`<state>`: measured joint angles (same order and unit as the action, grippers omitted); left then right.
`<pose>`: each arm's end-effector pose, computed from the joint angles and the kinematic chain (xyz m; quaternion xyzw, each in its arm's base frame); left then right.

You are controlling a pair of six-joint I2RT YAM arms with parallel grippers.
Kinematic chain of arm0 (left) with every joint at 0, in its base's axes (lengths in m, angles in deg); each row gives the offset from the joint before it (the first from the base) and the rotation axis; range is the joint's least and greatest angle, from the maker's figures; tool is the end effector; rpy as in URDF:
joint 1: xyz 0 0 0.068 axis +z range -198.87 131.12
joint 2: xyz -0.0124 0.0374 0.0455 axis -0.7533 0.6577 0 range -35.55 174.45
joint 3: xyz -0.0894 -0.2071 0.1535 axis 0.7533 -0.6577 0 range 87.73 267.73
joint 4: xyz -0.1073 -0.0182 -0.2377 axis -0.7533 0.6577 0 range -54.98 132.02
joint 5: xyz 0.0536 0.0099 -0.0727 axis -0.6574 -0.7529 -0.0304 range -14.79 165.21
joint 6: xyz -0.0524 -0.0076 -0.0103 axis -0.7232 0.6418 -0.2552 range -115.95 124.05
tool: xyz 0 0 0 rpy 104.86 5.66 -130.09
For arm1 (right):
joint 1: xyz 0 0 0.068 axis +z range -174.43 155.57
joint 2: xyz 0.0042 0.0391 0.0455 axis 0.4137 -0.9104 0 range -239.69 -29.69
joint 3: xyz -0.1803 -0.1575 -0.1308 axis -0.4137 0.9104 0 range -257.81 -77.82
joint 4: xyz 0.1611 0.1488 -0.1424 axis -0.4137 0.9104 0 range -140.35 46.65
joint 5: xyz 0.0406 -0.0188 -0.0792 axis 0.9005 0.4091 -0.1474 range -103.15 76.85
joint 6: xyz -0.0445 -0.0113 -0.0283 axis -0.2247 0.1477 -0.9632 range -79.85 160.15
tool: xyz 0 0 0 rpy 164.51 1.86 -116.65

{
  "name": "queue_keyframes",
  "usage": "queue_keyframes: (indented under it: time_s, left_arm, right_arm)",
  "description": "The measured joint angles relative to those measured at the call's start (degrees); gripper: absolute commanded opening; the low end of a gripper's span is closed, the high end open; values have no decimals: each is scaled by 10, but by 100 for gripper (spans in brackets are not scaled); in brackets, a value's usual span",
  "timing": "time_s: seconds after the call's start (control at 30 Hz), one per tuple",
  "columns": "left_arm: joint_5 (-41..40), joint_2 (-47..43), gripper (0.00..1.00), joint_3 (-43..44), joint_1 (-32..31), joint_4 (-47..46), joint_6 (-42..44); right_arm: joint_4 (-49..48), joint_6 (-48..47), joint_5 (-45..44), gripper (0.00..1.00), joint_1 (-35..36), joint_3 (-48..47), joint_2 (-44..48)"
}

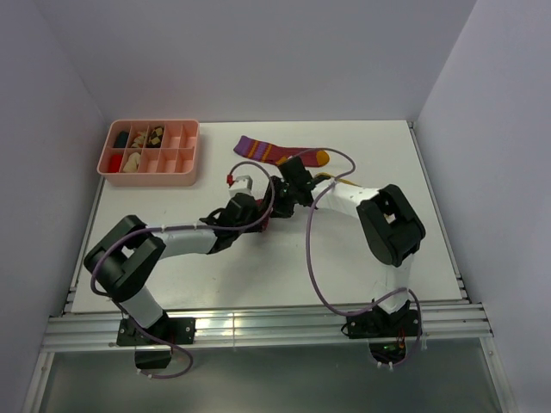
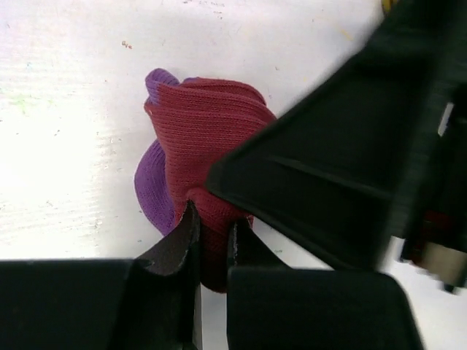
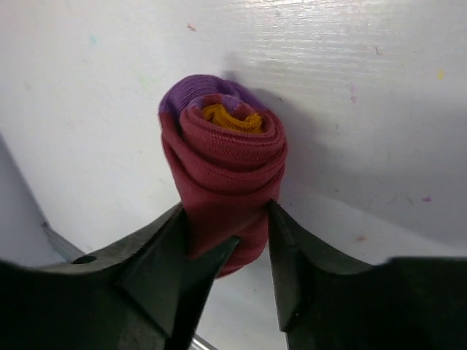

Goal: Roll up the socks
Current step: Roll the sock at the center of the board.

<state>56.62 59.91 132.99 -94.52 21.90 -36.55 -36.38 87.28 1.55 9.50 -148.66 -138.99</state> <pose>0.2417 -0.2308 0.1615 -0.0330 0.8858 -0.1951 0.4198 0.3289 0.2322 0.1713 0.0670 0.9374 0.2996 0.1641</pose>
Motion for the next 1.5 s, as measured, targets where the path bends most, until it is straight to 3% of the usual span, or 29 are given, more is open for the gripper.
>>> queue_keyframes:
  time_s: [0.2,0.47,0.93,1.03,1.23,1.27,1.43,1.5]
  left_arm:
    - [119,-21,1,-42,68,-42,-51]
    - [228,-23,1,-87,135,-103,-114]
    - [304,9,1,-97,175,-146,-153]
    - [314,19,1,-94,179,-154,-157]
    - [332,35,2,-88,187,-163,-159]
    - [334,36,10,-87,188,-164,-158]
    - [336,35,52,-86,189,-159,-150]
    - [325,28,62,-87,189,-143,-142]
  right_arm:
    - [-94,23,19,71,-10,76,41]
    - [-192,38,53,71,-17,129,40]
    - [-289,58,108,67,-31,131,-18]
    - [-313,57,123,55,-31,130,-31]
    - [-344,54,150,13,-40,129,-49]
    - [-346,52,154,2,-42,129,-50]
    - [-347,38,159,0,-43,129,-50]
    - [-347,33,161,0,-43,129,-50]
